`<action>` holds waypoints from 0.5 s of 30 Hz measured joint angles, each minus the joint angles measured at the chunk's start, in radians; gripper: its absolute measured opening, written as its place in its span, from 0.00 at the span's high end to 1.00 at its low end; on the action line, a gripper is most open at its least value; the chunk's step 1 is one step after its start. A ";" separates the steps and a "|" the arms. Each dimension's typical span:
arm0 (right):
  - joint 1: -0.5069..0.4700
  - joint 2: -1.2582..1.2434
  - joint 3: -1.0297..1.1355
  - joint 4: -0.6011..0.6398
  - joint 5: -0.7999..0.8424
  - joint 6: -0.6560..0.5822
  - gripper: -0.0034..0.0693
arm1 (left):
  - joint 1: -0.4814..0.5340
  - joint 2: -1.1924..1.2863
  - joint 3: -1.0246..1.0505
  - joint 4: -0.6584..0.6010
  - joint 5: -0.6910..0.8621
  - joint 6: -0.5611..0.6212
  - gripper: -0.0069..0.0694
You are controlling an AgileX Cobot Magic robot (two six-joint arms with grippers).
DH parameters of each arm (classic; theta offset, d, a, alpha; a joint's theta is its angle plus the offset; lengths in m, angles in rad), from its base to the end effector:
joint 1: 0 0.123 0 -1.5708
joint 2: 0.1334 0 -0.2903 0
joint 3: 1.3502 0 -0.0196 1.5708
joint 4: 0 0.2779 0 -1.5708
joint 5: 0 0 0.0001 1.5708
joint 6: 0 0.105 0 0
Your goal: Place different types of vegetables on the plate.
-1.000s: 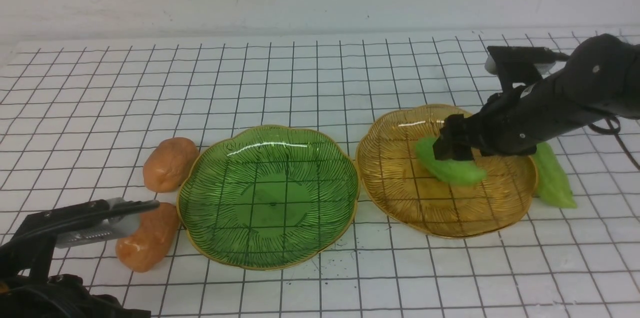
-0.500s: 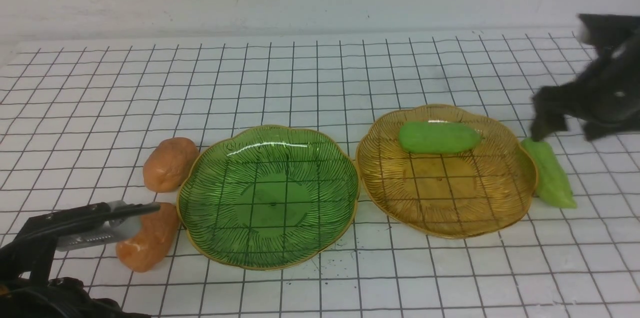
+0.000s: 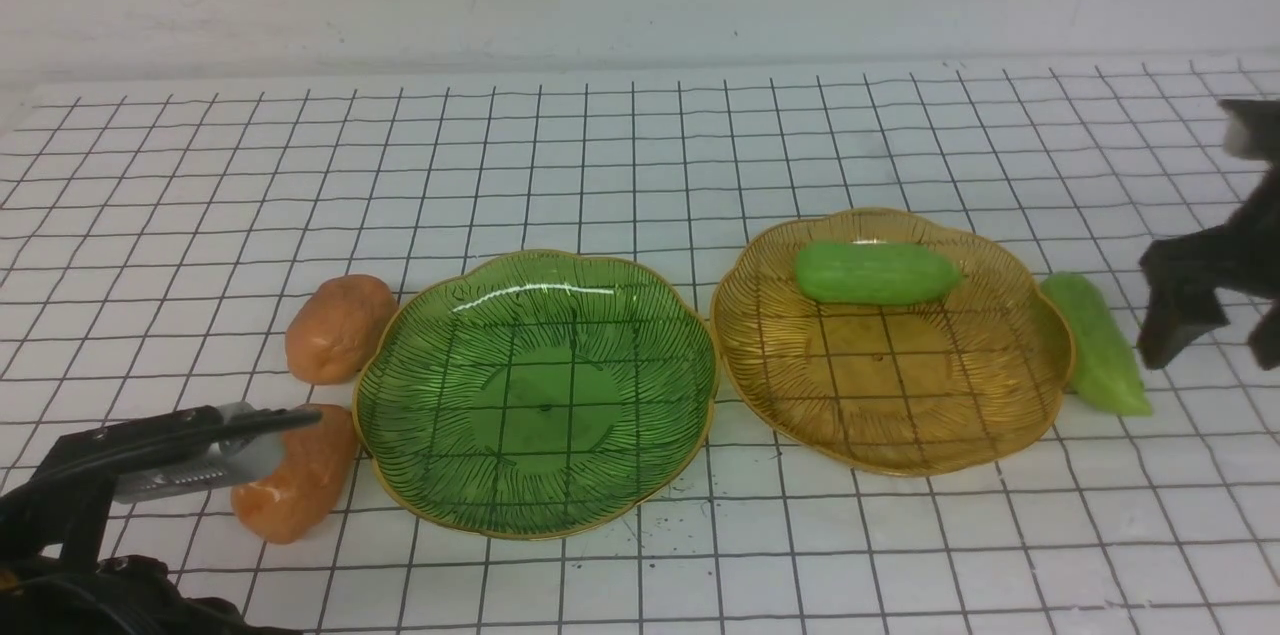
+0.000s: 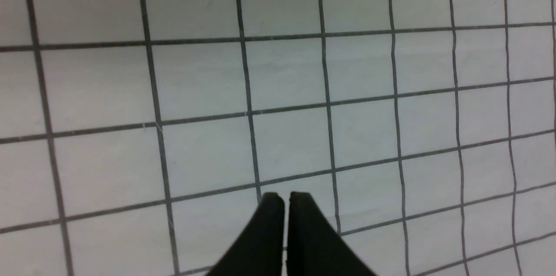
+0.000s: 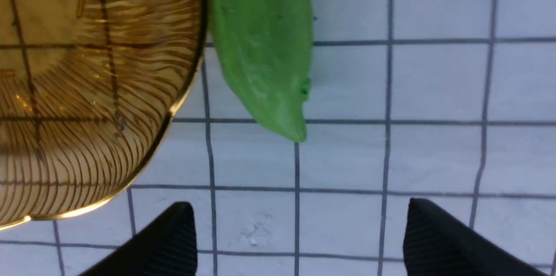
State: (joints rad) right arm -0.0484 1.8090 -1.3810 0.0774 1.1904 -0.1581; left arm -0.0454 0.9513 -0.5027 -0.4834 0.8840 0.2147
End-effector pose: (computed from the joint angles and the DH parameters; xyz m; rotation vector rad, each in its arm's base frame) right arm 0.3780 -0.0108 0.2144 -0.1274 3.0904 0.1051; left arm 0.1661 -0.0454 0.2089 0.0155 2.7371 -0.5476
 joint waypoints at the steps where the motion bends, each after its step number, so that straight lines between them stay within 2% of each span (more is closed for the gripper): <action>1: 0.014 0.009 0.000 -0.015 -0.010 -0.008 0.16 | 0.000 0.000 0.000 0.000 0.001 0.000 0.91; 7: 0.083 0.076 0.000 -0.095 -0.022 -0.024 0.16 | 0.000 0.000 0.000 0.000 0.004 0.000 0.91; 15: 0.095 0.143 0.000 -0.143 -0.065 -0.024 0.16 | 0.000 0.000 0.000 0.000 0.004 0.000 0.91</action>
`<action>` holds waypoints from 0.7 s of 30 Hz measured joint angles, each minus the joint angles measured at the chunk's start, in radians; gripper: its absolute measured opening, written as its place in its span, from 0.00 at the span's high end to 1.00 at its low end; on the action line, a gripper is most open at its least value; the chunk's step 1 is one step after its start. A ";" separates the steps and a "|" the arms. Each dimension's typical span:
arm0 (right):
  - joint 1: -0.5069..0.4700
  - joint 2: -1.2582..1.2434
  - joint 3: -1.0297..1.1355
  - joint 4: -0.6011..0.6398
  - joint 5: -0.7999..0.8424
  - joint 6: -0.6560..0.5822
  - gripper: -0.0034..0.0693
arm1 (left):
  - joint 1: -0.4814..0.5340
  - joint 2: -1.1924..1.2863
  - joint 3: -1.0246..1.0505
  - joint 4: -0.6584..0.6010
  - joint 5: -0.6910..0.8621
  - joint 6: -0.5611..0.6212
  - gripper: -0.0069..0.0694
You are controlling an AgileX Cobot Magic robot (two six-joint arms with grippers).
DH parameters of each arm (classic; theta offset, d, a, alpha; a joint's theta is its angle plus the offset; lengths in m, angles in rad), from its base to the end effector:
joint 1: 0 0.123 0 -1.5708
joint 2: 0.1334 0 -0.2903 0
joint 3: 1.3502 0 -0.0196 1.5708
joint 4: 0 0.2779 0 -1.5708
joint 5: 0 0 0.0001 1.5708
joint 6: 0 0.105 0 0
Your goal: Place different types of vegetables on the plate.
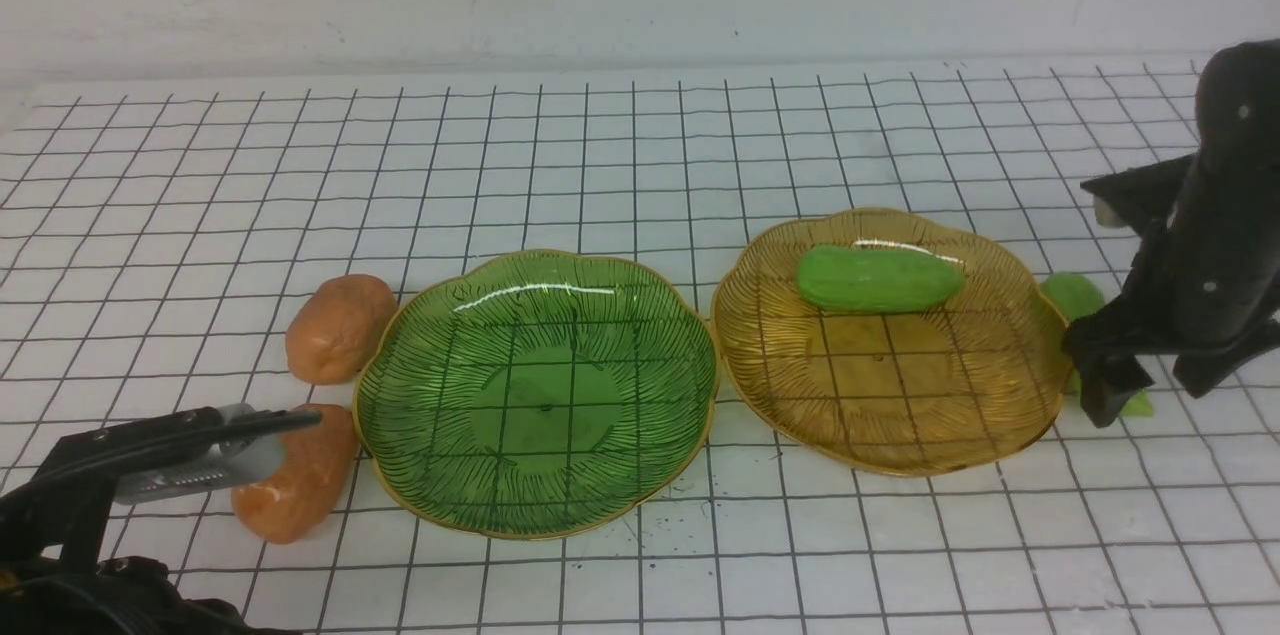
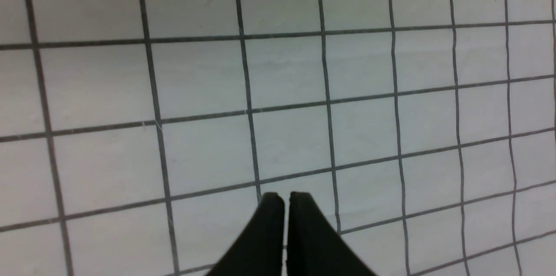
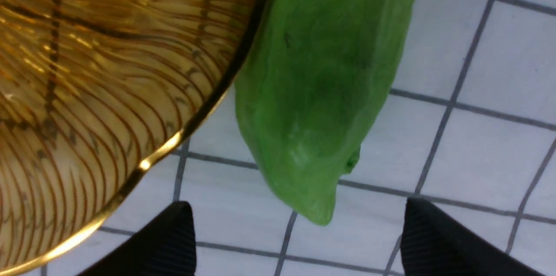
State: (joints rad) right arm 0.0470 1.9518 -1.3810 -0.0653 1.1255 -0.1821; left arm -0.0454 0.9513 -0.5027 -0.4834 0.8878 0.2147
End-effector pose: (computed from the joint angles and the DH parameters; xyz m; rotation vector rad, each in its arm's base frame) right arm 0.3938 0.0123 0.1591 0.3991 -3.0724 0.0863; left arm 0.1658 -0.0455 0.2088 0.0168 2.7404 -0.5493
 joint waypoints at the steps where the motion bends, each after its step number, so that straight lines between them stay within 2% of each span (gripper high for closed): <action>1: 0.000 0.009 0.000 -0.006 -0.008 0.000 0.16 | 0.000 0.000 0.000 0.000 0.000 0.000 0.91; 11: 0.000 0.038 -0.002 -0.013 -0.076 0.000 0.18 | 0.000 0.000 0.000 0.000 0.000 0.000 0.91; 13: 0.000 0.038 -0.002 -0.013 -0.083 0.000 0.22 | 0.000 0.000 0.000 0.000 0.000 0.000 0.91; 14: 0.000 0.038 -0.002 -0.015 -0.092 0.000 0.29 | 0.000 0.000 0.000 0.000 0.000 0.000 0.91; 15: 0.000 0.038 -0.002 -0.015 -0.092 0.000 0.29 | 0.000 0.000 0.000 0.000 0.000 0.000 0.91; 16: 0.000 0.038 -0.002 -0.016 -0.096 0.000 0.33 | 0.000 0.000 0.000 0.000 0.000 0.000 0.91; 17: 0.000 0.038 -0.002 -0.037 -0.099 0.000 0.46 | 0.000 0.000 0.000 0.000 0.000 0.000 0.91; 18: 0.000 0.038 -0.002 -0.066 -0.099 0.002 0.51 | 0.000 0.000 0.000 0.000 0.000 0.000 0.91; 21: -0.008 0.038 -0.002 -0.154 -0.087 0.037 0.51 | 0.000 0.000 0.000 0.000 0.001 0.000 0.91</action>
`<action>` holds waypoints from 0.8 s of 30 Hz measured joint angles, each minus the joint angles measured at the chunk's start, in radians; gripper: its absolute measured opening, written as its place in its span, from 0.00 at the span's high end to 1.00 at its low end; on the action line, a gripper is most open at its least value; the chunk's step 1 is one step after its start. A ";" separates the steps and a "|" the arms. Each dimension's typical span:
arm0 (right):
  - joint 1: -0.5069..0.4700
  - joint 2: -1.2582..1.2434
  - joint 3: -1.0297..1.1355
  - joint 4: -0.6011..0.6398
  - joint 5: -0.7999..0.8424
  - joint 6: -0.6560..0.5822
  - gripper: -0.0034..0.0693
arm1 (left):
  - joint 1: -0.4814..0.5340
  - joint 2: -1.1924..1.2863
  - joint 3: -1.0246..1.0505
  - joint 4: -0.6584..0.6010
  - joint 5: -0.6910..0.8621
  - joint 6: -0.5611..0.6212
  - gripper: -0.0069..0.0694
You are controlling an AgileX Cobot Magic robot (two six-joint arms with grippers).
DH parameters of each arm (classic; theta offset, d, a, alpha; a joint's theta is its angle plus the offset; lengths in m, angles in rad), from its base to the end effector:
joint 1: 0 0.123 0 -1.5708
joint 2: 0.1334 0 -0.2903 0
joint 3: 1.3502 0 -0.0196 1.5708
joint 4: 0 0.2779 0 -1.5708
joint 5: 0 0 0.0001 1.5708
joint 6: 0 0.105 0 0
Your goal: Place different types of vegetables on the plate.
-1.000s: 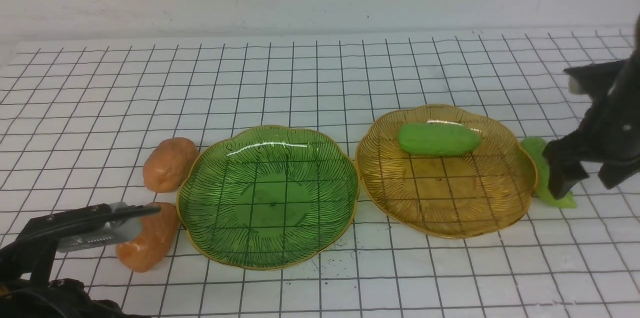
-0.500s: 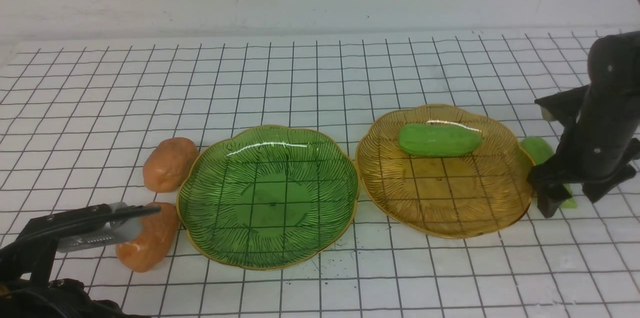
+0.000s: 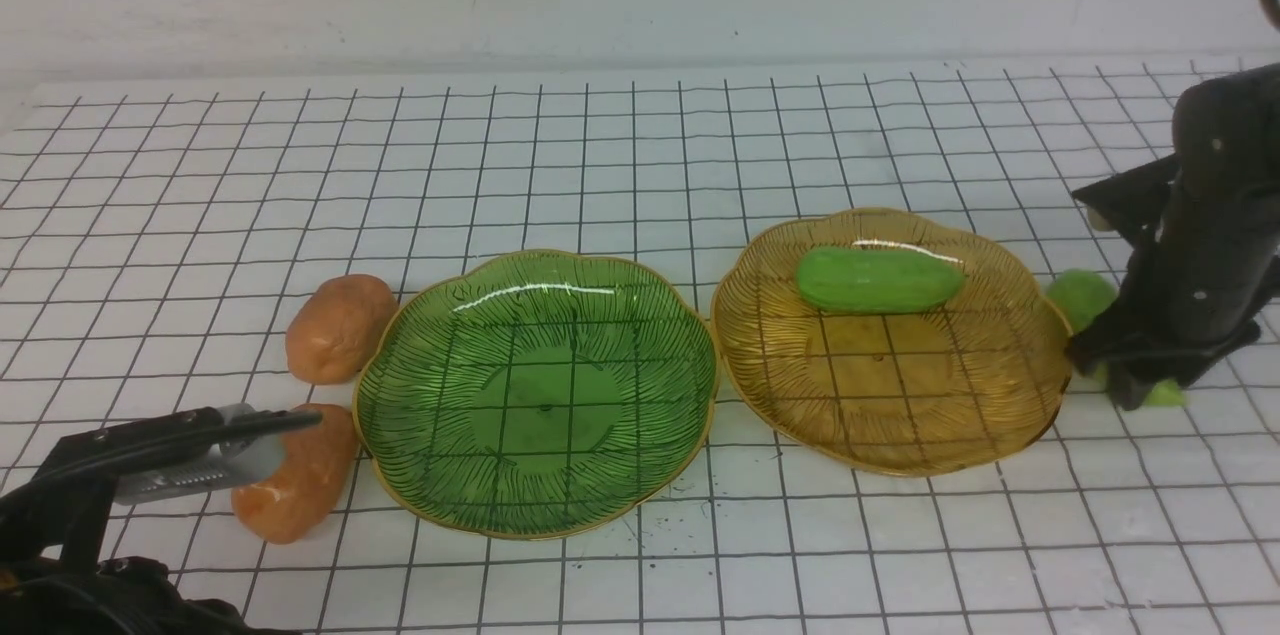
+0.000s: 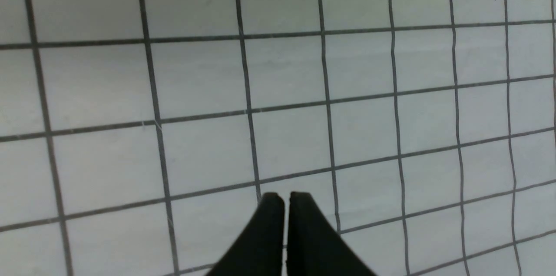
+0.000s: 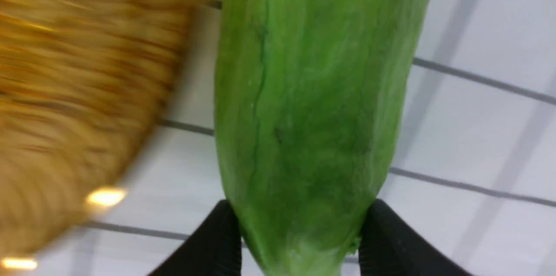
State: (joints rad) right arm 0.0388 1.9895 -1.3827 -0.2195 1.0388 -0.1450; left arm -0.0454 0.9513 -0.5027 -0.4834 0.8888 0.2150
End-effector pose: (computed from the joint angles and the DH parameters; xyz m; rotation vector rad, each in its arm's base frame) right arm 0.4059 -0.0040 0.1461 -0.4582 3.0914 -0.2980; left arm 0.1657 -0.0455 0.2088 0.0175 2.7413 -0.5496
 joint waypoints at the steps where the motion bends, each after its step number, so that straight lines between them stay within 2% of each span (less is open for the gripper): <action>1: -0.007 0.000 0.000 -0.034 0.008 0.025 0.51 | 0.000 0.000 0.000 0.000 0.000 0.000 0.91; 3: -0.035 -0.003 0.000 -0.100 0.025 0.100 0.51 | 0.000 0.000 0.000 0.000 0.001 0.000 0.91; 7: -0.077 -0.049 0.000 -0.116 0.040 0.199 0.51 | 0.000 0.000 0.000 0.000 0.002 0.000 0.91; 12: -0.072 -0.150 -0.002 0.002 0.040 0.228 0.51 | 0.000 0.000 0.000 0.000 0.002 0.000 0.91; 16: -0.021 -0.198 -0.004 0.199 0.040 0.216 0.51 | 0.000 0.000 0.000 0.000 -0.002 0.000 0.91; 19: 0.049 -0.202 -0.004 0.331 0.039 0.145 0.51 | 0.000 0.000 0.000 0.000 -0.003 0.000 0.91; 24: 0.177 -0.169 -0.004 0.353 0.006 0.034 0.51 | 0.000 0.000 0.000 0.000 -0.003 0.000 0.88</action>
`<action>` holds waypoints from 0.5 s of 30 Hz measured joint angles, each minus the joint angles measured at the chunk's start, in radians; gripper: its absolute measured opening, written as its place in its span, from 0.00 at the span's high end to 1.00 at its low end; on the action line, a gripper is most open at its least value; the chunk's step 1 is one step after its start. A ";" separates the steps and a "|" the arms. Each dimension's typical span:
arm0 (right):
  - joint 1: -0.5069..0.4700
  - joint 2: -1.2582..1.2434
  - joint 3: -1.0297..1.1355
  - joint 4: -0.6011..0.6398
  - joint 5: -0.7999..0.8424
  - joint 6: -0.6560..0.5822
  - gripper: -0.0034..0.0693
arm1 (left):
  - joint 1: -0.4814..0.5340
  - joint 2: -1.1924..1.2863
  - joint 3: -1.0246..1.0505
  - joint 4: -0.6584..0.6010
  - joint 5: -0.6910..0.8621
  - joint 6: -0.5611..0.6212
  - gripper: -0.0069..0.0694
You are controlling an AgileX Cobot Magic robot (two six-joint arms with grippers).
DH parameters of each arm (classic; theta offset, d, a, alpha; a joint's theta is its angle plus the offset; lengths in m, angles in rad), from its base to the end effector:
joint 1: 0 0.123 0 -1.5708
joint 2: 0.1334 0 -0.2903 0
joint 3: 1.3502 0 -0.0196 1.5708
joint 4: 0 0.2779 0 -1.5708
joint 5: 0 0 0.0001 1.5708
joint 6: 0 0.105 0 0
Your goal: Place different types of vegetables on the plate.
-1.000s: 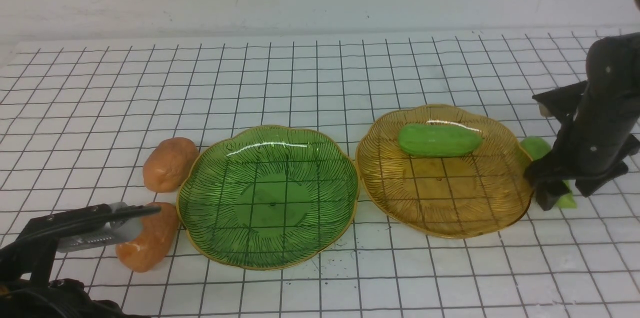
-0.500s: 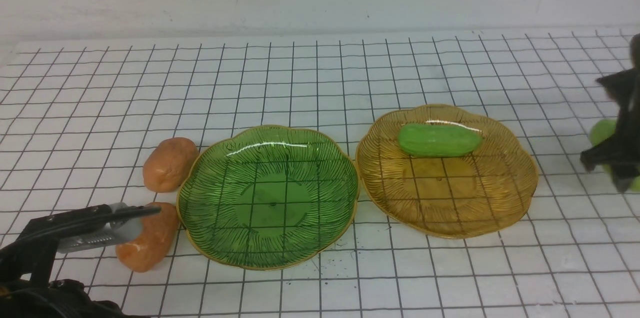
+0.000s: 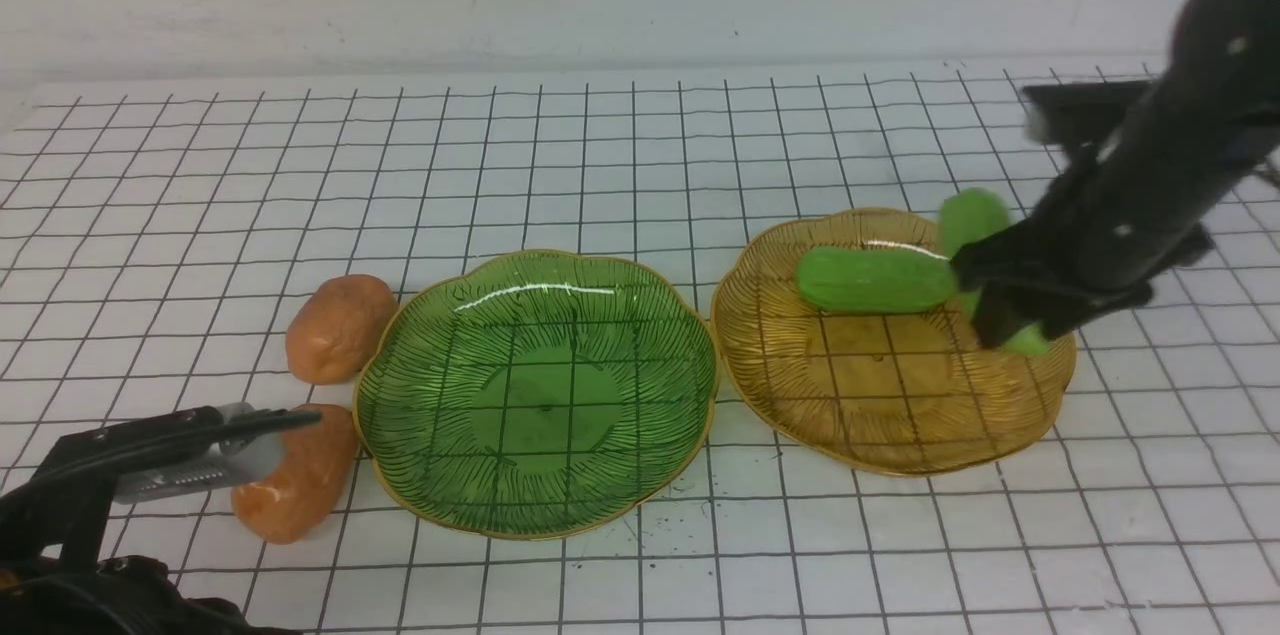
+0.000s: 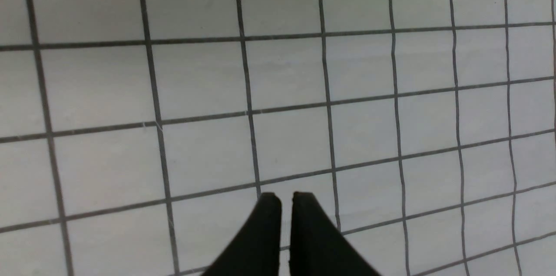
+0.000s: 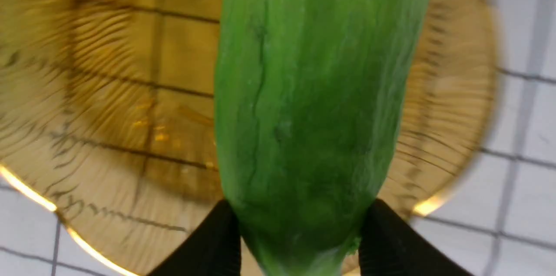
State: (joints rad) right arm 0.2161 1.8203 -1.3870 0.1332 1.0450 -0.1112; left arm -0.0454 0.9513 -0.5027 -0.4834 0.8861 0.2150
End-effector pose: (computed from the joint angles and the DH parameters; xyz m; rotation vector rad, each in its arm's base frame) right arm 0.3837 0.0966 0.2139 -0.3998 2.9355 0.1935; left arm 0.1659 -0.0454 0.2089 0.0166 2.7389 -0.5485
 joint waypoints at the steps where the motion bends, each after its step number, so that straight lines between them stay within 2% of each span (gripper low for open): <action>1: 0.015 0.012 0.000 -0.007 -0.004 -0.009 0.51 | 0.000 0.000 0.000 0.000 -0.001 0.000 0.88; 4: 0.044 0.042 0.000 -0.025 -0.009 -0.019 0.50 | 0.000 0.000 0.000 0.000 -0.001 0.000 0.86; 7: 0.058 0.071 0.000 -0.028 -0.010 -0.019 0.38 | 0.000 0.000 0.000 0.000 -0.004 0.000 0.84; 11: 0.060 0.080 -0.007 -0.036 0.027 0.014 0.08 | 0.000 0.000 -0.001 0.001 -0.045 -0.002 0.81; 15: 0.060 0.080 -0.077 -0.034 0.151 0.022 0.01 | 0.000 0.001 -0.041 0.039 -0.101 -0.008 0.75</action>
State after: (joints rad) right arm 0.2759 1.9002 -1.4638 0.0993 1.1962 -0.0896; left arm -0.0454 0.9522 -0.5437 -0.4449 0.7852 0.2068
